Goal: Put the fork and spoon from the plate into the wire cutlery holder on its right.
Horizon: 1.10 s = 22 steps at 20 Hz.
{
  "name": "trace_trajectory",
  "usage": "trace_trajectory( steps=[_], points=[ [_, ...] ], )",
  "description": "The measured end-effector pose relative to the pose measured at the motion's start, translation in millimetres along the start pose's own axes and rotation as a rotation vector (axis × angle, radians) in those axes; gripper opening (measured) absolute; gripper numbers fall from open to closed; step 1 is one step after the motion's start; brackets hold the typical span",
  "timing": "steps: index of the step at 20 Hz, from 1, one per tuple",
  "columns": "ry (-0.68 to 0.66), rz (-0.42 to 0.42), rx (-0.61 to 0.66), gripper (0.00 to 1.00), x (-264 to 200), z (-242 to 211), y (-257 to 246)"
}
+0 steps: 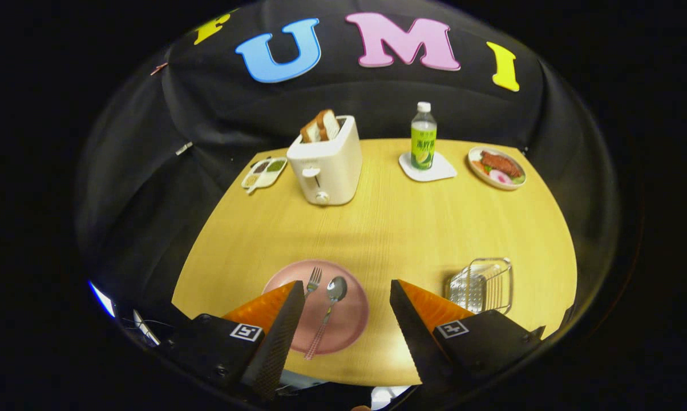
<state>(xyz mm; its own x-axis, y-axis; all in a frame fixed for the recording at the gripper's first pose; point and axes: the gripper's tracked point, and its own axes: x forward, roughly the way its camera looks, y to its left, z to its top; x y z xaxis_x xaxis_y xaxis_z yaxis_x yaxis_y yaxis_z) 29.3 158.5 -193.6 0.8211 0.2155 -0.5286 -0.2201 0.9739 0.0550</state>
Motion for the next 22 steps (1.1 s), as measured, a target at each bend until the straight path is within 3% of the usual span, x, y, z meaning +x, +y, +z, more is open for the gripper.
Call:
trace_trajectory(
  steps=[6, 9, 17, 21, 22],
  points=[
    [0.197, 0.006, -0.009, 0.89, 42.9, -70.9, 20.7],
    [0.248, -0.008, -0.018, 0.80, 60.3, -90.5, 21.8],
    [0.389, -0.030, 0.014, 0.70, 86.5, -128.7, 25.5],
    [0.436, -0.030, 0.026, 0.45, 90.3, -134.7, 27.4],
    [0.438, -0.032, 0.031, 0.35, 91.2, -135.0, 27.8]
  ],
)
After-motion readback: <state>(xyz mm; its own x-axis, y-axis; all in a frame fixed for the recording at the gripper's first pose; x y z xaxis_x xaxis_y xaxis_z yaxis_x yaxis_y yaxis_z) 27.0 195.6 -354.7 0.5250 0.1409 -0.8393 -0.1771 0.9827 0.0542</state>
